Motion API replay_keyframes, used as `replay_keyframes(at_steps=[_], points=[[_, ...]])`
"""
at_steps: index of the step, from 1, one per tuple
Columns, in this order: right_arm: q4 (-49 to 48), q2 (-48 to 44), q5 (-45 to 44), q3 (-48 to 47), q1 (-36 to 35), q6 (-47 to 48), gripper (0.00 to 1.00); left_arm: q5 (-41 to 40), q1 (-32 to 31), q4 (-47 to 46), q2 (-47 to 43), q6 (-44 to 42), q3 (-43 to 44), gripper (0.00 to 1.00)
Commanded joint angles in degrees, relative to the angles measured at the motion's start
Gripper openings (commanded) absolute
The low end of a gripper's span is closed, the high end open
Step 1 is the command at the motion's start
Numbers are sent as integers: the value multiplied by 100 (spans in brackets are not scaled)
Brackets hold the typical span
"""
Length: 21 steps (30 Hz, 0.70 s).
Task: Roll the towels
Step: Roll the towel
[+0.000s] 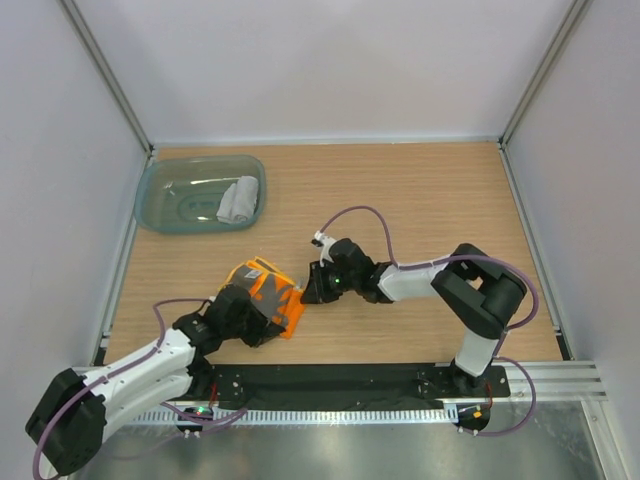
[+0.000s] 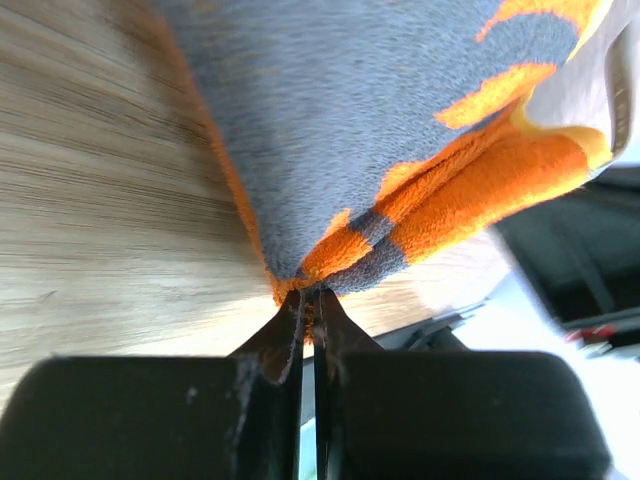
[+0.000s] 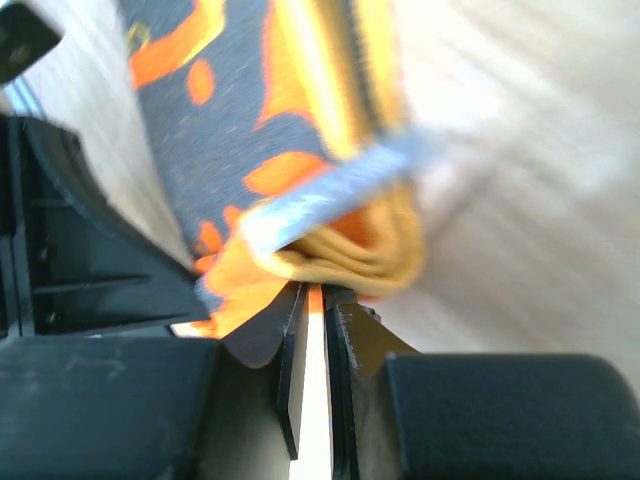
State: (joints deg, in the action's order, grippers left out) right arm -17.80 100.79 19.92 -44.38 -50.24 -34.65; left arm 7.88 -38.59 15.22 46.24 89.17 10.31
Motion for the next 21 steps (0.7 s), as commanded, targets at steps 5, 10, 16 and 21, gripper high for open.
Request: replay_keyframes(at_steps=[5,10,16,21], points=[[-197,-182,230,43,225,152,19,-322,27,982,367,-804,490,0],[-171,-683,495,192,-108,187,19,-348,27,930,658,-1032,736,0],[-425,-851,785,325,-320,-14,20,-340,27,877,1018,-1261,982,0],[-514,-457,697,71,-320,55,19,-287,36,833,1238,-1340,1096,0]])
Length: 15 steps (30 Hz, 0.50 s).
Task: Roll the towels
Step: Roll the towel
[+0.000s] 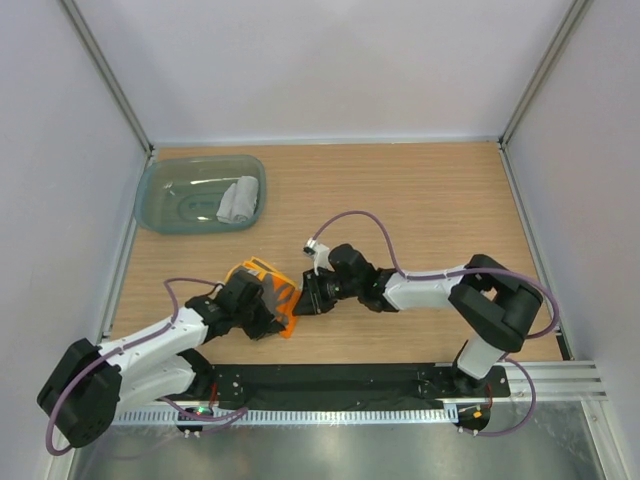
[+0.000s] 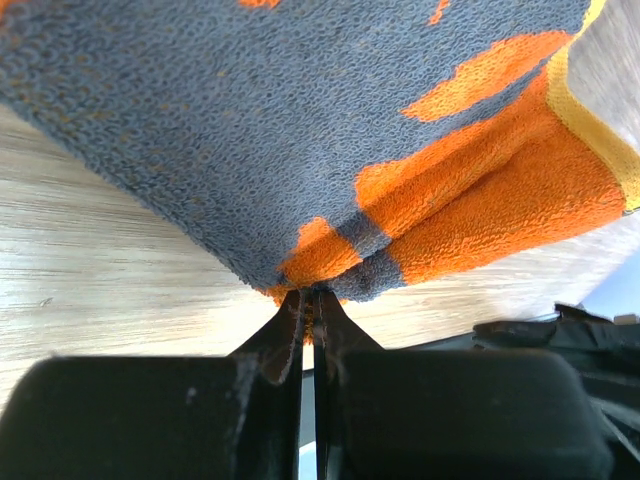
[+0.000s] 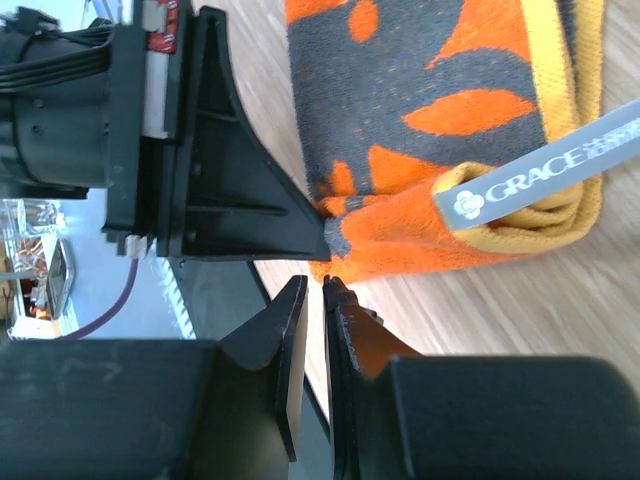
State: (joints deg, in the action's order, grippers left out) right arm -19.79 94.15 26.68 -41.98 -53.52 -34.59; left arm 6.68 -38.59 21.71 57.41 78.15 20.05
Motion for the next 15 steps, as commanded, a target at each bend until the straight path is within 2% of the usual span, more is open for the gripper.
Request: replay_keyframes(at_steps=[1,6,15], points=[[-315,314,31,-249,8,49,19,-167,36,184,130,-239,122,0],[-271,771,136,-723,69,128,19,-158,36,158,165,-274,122,0],[-604,1272,364,-883,403,-48,18,-140,36,158,271,-362,113,0]])
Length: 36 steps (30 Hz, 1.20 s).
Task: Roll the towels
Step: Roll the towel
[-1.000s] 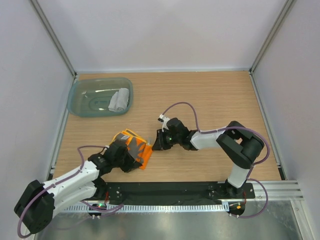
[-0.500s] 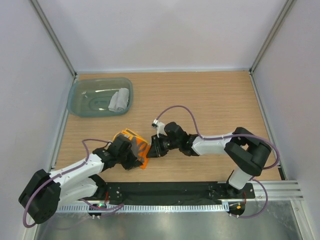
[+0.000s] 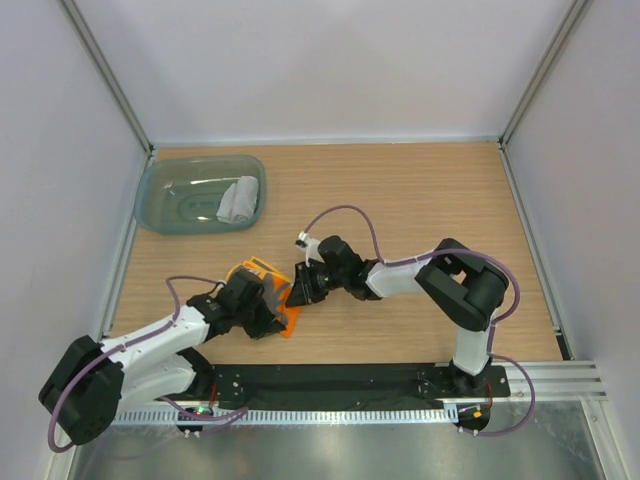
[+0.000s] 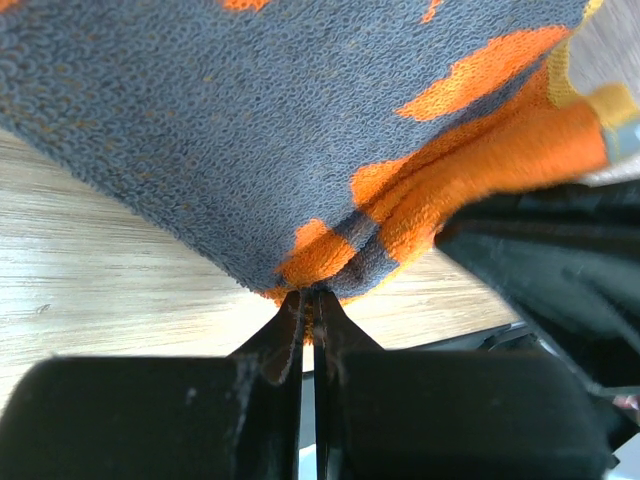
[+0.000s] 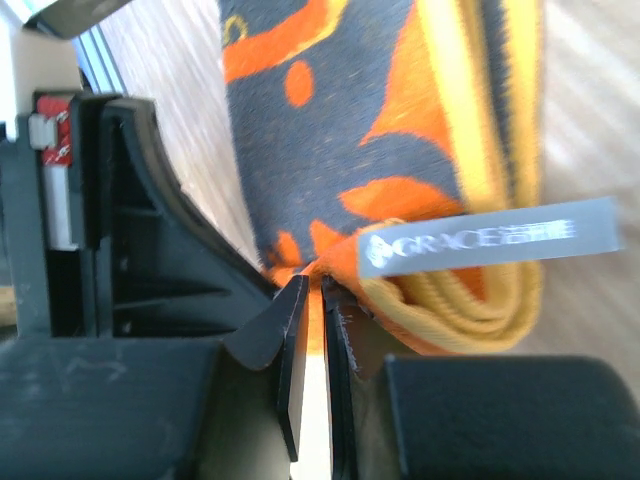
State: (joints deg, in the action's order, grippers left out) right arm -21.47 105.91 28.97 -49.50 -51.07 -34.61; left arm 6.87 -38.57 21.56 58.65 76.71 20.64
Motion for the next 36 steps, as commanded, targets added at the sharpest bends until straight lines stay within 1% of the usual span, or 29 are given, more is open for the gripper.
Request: replay_keyframes(at_steps=[1,4,10,14,16,17,20,23,25,26,27,29,31,32,34,35,36], points=[[-576,149,179,-122,193,-133,18,-151,33,173,155,-226,54,0],[-753,299,276,-52,360,-248,18,-125,51,164,208,-261,89,0],[-788,501,267,-8,519,-257,17,-107,51,190,243,-297,133,0],[-814,589,223,36,545,-283,17,-90,51,357,243,-541,343,0],[-797,641,197,45,545,-292,16,-195,51,637,191,-700,510,4],[-788,668,188,54,545,-292,16,-352,60,761,164,-866,694,10],[-640,677,65,36,554,-257,16,-642,51,1349,120,-1131,1002,18],[-244,791,-84,-121,554,-116,16,-722,25,1824,7,-1360,1336,21],[-182,879,-76,-209,554,-99,15,-1055,-19,2184,-99,-1448,1582,22],[-164,922,-85,-244,563,-99,16,-1213,-106,2342,-204,-1474,1653,24],[-147,932,-93,-254,563,-99,16,-1615,-159,2648,-266,-1553,1862,24],[-138,949,-120,-271,563,-99,16,-1943,-326,2844,-319,-1693,2048,23],[-129,958,-129,-271,563,-81,15,-2162,-476,2819,-337,-1991,2276,23],[-129,967,-129,-271,554,-90,16,-2242,-685,2801,-311,-2089,2356,23],[-129,967,-129,-280,554,-90,16,-2487,-976,2582,-74,-2256,2523,24],[-120,984,-129,-271,554,-81,16,-2559,-1247,2546,57,-2361,2689,26],[-111,1011,-137,-280,545,-81,15,-2586,-1345,2346,346,-2432,2760,27]])
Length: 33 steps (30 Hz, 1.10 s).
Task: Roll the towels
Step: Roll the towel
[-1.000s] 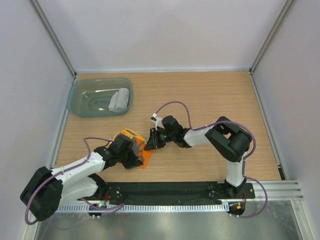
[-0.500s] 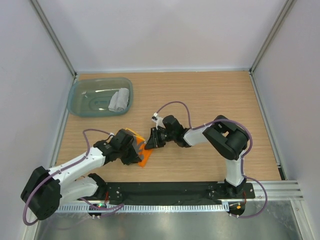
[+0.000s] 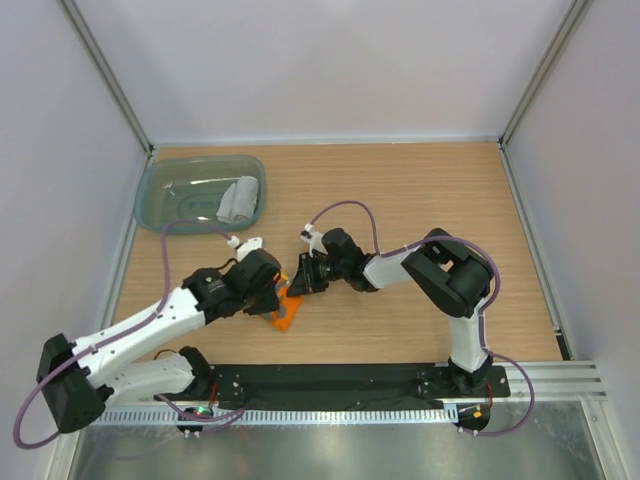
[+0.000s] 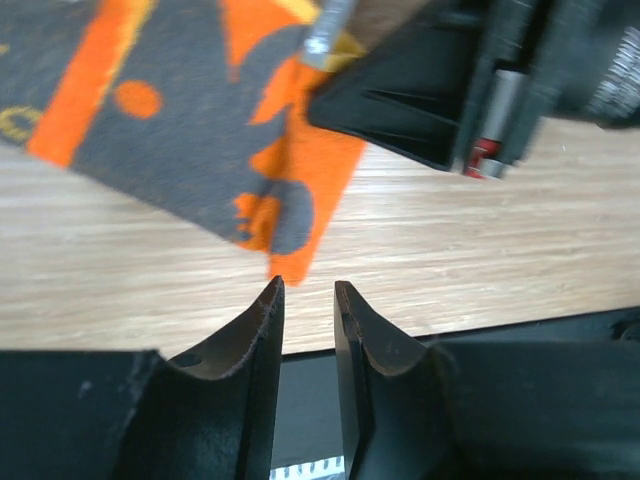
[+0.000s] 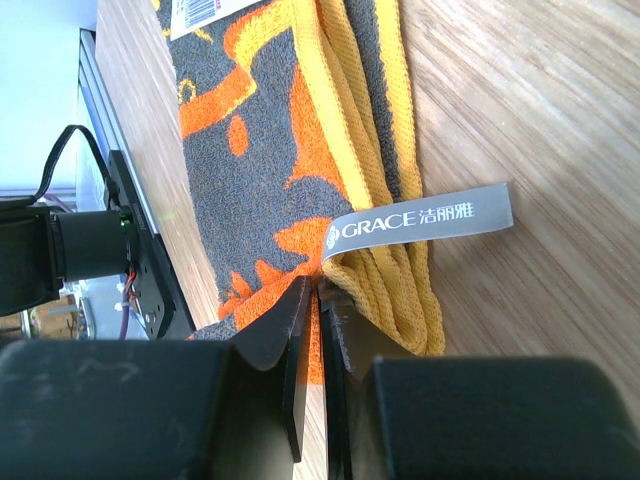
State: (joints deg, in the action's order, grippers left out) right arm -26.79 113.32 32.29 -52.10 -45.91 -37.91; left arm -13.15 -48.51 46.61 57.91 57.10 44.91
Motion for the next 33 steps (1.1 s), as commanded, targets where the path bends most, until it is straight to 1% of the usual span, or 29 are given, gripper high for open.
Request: replay_keyframes(at_steps=[1,7,9,14,18,22,24,25,28,31,33], points=[[411,279,-452,-37,47,240,15,-566,-430,-265,588,-541,387,28],[437,322,-443,-46,47,240,15,-470,-703,-960,1686,-665,581,34],[446,340,-435,-55,65,240,15,-478,-739,-1127,1846,-657,546,34],[411,367,-382,-55,73,223,16,-610,-748,-1224,2338,-709,379,38],[402,419,-329,-64,117,196,15,-628,-747,-1251,2610,-806,247,38],[332,454,-276,-55,161,135,16,-873,-747,-1093,2673,-779,150,38],[314,472,-259,-55,161,109,16,-979,-756,-996,2638,-753,115,42],[314,472,-250,-46,161,126,16,-1023,-748,-961,2629,-753,115,49],[306,498,-224,-73,179,108,16,-1111,-747,-821,2585,-736,97,56],[297,516,-215,-73,179,91,16,-1094,-756,-785,2576,-736,10,61],[297,525,-206,-64,188,91,16,-1067,-748,-768,2602,-753,-60,61]])
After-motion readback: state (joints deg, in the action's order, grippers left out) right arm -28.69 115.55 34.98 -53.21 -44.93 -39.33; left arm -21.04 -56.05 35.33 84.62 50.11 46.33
